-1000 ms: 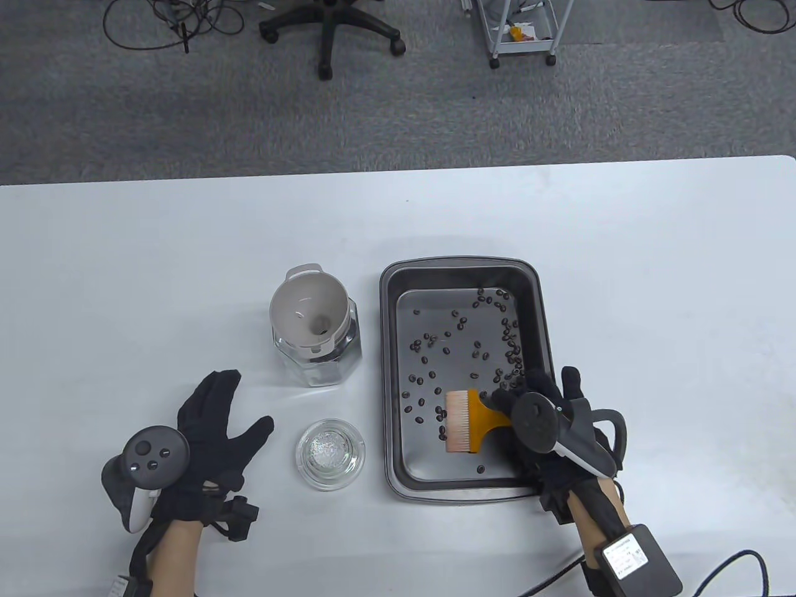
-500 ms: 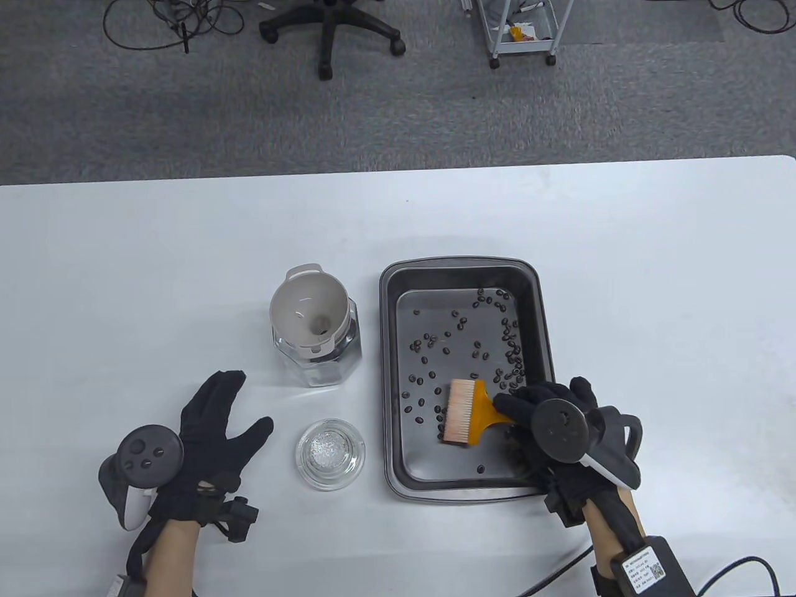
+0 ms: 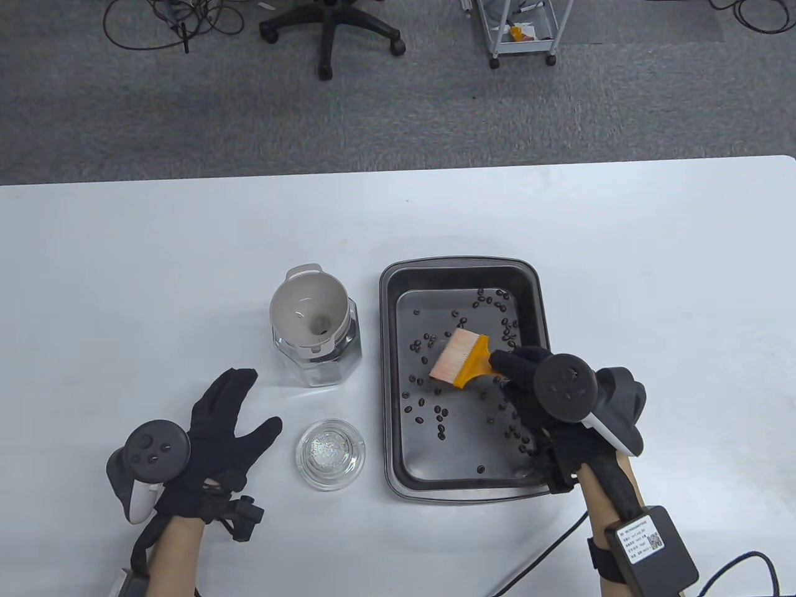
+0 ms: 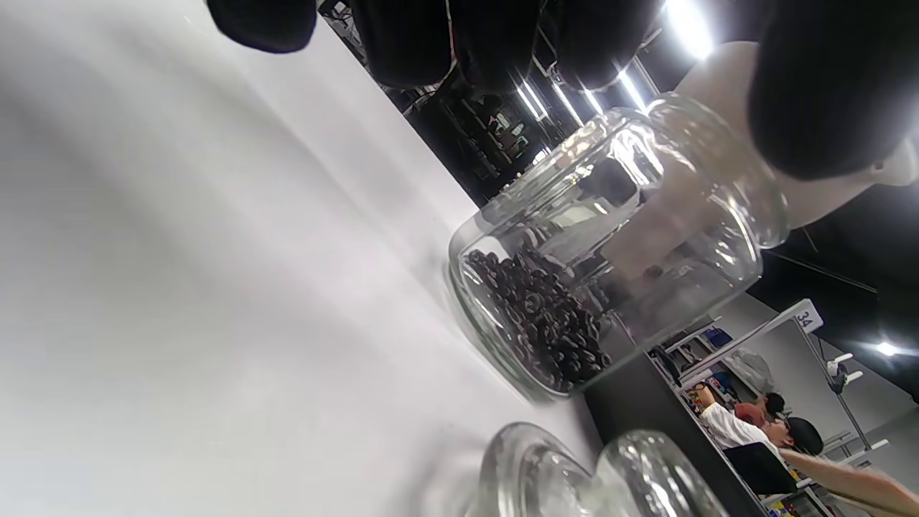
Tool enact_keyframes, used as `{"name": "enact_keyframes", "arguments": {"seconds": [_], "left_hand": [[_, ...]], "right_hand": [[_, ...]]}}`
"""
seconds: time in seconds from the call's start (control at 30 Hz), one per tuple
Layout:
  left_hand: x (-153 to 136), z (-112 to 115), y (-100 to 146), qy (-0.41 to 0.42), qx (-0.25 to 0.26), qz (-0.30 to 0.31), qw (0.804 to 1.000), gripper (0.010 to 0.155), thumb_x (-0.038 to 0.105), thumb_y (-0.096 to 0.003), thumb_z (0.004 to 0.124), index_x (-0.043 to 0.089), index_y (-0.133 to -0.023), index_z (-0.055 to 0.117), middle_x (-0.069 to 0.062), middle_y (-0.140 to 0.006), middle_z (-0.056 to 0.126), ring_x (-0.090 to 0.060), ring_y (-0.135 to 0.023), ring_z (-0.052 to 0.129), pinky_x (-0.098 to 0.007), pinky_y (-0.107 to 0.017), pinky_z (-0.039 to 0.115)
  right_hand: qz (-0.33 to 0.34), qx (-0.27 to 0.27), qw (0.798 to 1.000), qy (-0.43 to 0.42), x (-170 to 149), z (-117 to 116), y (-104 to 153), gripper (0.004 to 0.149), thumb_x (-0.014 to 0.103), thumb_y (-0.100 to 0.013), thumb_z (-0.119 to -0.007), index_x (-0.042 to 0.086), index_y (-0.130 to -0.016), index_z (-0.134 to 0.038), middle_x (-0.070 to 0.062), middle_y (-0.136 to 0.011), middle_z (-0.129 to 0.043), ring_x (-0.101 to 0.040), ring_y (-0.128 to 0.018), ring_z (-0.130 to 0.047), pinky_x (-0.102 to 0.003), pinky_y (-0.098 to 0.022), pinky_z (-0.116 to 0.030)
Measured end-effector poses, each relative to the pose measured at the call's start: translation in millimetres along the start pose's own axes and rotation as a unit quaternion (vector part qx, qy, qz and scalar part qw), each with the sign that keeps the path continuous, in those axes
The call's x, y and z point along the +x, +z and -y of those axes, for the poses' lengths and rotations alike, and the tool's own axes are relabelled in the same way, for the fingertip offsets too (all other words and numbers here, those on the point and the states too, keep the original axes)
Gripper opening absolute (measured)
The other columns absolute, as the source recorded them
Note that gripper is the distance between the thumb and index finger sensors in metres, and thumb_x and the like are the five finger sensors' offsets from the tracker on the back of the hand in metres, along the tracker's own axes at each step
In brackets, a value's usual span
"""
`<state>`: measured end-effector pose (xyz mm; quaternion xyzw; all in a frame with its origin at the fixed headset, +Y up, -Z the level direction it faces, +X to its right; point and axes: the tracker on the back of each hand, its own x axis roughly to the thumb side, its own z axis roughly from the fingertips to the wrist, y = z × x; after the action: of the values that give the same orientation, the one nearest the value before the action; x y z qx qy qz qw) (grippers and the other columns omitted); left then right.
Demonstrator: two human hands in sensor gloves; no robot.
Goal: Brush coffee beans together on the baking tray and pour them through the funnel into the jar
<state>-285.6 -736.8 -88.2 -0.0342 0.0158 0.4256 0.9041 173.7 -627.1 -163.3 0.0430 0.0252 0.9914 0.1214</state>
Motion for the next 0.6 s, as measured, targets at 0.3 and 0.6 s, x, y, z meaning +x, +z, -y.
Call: {"name": "enact_keyframes", "arguments": {"seconds": [0.3,0.6], "left_hand": [[8.1,3.6,1.5,-0.023,-0.005,0.020,1.000,0.086,0.077,-0.0405,0.087,0.046,-0.111,0.049,0.005,-0.124,0.050,-0.031,-0.115,0.053,-0.063,-0.081,0.048],[9.6,3.4,2.0,-0.022,-0.008,0.021,1.000,0.086,0.078,-0.0407,0.086,0.045,-0.111,0.049,0.005,-0.124,0.051,-0.031,-0.115,0.054,-0.063,-0.080,0.048]], "right_hand": [[-0.043,-0.031,0.998,0.032,36.8,-8.6,-44.4,0.041,0.042,-0.037,-0.099,0.044,-0.077,-0.091,0.002,-0.089,-0.097,-0.017,-0.056,-0.103,-0.029,-0.020,-0.092],[-0.097,-0.043,0.992,0.065,59.4,-36.1,-76.4,0.035,0.048,-0.036,-0.099,0.043,-0.071,-0.096,0.010,-0.081,-0.105,-0.013,-0.032,-0.108,-0.020,-0.004,-0.088]]}}
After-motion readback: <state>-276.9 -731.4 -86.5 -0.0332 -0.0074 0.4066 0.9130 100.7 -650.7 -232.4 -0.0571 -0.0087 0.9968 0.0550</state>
